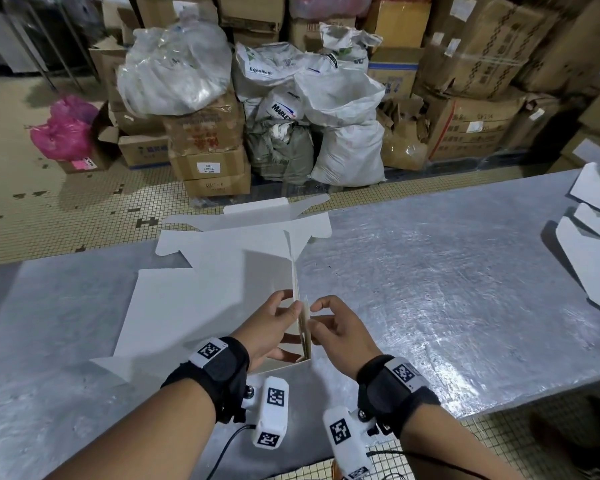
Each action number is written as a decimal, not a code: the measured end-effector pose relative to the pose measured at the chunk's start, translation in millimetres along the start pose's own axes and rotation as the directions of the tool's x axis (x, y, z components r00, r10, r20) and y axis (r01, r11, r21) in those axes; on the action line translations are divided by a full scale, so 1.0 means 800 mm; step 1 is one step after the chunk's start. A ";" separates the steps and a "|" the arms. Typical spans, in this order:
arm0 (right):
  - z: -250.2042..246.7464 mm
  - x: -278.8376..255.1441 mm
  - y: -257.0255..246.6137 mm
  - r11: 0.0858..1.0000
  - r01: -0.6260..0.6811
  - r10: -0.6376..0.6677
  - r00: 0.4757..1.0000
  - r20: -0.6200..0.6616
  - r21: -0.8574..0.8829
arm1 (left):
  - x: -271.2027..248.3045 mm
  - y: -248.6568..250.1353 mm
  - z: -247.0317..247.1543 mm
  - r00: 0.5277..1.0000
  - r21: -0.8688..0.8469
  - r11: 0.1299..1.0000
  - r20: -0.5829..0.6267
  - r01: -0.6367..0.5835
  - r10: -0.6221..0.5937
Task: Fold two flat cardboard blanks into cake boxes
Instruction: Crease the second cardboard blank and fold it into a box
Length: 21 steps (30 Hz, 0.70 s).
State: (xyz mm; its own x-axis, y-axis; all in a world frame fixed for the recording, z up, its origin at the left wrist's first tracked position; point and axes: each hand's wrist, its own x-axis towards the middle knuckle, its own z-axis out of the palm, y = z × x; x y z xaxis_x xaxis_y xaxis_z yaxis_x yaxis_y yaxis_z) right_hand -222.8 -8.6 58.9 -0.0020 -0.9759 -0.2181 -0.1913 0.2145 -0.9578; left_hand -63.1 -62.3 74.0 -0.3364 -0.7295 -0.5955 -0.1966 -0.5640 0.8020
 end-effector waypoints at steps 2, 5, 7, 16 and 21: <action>0.001 0.007 0.004 1.000 -0.013 0.013 1.000 0.006 -0.005 | 0.001 0.000 -0.003 1.000 0.017 1.000 -0.009 0.005 -0.005; 0.004 0.013 0.007 0.999 -0.017 0.017 1.000 0.022 -0.033 | 0.000 0.000 -0.004 1.000 0.025 1.000 -0.025 0.016 -0.016; 0.006 0.016 0.008 0.999 -0.012 0.014 0.999 0.029 -0.052 | -0.003 0.002 -0.004 0.999 0.012 1.000 -0.025 0.023 -0.023; 0.013 0.011 -0.002 0.997 0.028 -0.030 0.999 -0.018 -0.067 | 0.002 -0.001 -0.003 0.997 -0.037 0.997 0.015 0.072 -0.071; 0.013 0.012 0.005 0.997 0.047 -0.050 0.998 -0.044 -0.061 | 0.001 -0.001 -0.001 0.997 -0.031 0.996 0.020 0.082 -0.081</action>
State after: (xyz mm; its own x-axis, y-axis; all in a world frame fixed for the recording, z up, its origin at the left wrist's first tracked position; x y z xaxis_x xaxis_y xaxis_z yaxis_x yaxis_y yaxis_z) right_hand -213.2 -16.5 50.9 -0.0354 -0.9862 -0.1618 -0.2505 0.1655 -0.9539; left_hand -62.1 -62.9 73.2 -0.3376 -0.6736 -0.6575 -0.1946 -0.6335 0.7489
